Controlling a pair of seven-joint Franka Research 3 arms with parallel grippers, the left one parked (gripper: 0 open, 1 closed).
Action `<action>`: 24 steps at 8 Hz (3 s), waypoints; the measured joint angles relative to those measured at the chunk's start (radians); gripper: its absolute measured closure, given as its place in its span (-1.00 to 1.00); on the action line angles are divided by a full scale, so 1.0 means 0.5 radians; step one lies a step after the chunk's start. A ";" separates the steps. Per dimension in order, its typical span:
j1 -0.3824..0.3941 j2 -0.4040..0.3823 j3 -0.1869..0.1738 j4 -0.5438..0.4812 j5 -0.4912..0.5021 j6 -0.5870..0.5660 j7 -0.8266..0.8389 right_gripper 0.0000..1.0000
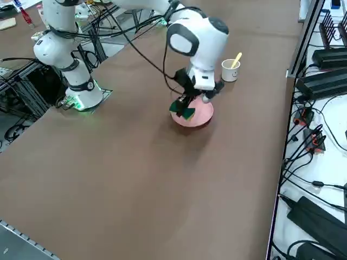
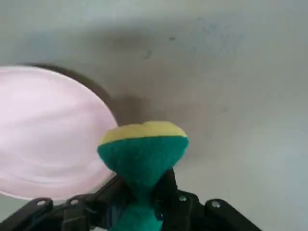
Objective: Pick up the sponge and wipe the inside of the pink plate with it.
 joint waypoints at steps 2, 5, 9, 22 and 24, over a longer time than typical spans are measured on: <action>-0.155 -0.039 -0.004 -0.131 0.000 0.099 -0.364 0.40; -0.365 -0.058 -0.007 -0.439 -0.001 0.558 -0.744 0.38; -0.490 -0.060 -0.006 -0.691 -0.149 0.950 -0.786 0.18; -0.371 -0.485 0.189 0.202 0.289 0.105 -0.783 -1.00; -0.309 -0.554 0.191 0.387 0.279 -0.195 -0.675 -1.00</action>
